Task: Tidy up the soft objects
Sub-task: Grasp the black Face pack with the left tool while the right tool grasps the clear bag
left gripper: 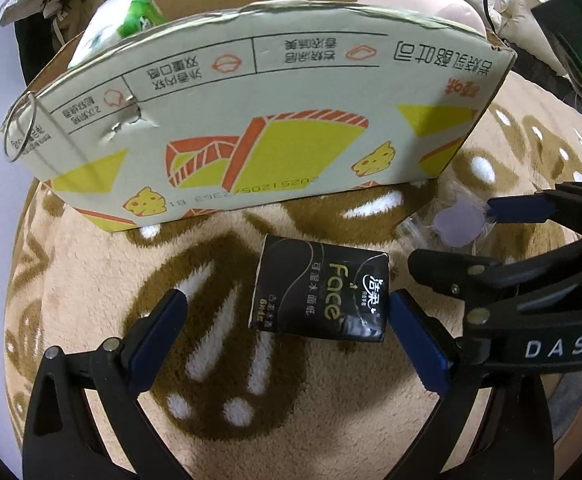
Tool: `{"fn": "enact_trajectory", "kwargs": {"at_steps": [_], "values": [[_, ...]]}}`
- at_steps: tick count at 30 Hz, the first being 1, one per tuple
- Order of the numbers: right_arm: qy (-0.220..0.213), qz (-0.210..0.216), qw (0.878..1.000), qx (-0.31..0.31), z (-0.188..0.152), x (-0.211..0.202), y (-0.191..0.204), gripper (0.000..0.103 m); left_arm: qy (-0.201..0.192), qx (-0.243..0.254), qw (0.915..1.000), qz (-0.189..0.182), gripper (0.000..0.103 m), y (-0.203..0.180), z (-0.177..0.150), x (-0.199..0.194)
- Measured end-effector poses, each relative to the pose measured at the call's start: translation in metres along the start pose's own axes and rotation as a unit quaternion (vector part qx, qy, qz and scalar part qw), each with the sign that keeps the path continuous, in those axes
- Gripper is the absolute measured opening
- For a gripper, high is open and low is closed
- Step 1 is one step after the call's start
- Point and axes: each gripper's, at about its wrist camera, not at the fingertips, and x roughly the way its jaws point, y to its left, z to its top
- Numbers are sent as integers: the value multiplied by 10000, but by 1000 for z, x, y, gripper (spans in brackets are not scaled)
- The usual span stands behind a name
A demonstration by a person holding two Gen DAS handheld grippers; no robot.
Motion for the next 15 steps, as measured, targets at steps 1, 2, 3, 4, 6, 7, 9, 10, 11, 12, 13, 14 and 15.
{"fn": "enact_trajectory", "kwargs": {"at_steps": [1,2,3,4,6,7,9,10,11,12,13,14,15], "values": [[10,-13,10000,-21,0,1,1,93,4,5,10000,12,99,0,0,1],[15,-15,10000,-20,0,2,1,93,12,6,10000,24,98,-1,0,1],[37,-23,10000,-34,1,4,1,93,22,8,10000,37,97,-1,0,3],[52,-34,10000,-41,2,6,3,93,29,9,10000,59,97,0,0,4],[64,-53,9999,-59,2,8,4,93,56,4,10000,71,93,2,-2,8],[63,-64,9999,-66,3,9,6,93,68,-18,9999,76,93,3,-3,9],[54,-129,9999,-86,4,11,8,88,72,-63,9999,60,93,6,-5,10],[45,-175,9998,-100,4,12,8,85,74,-81,9999,51,92,7,-6,10],[37,-197,9997,-109,4,13,10,85,76,-104,9999,40,89,8,-6,10],[32,-165,9998,-91,4,14,11,85,88,-111,9999,41,86,10,-6,12],[26,-149,9999,-72,5,14,11,85,97,-114,9999,62,85,11,-6,12],[20,-144,9999,-54,6,15,11,85,92,-113,9999,80,84,12,-7,11],[21,-148,9999,-60,6,15,8,84,85,-113,9999,84,81,13,-7,12]]}}
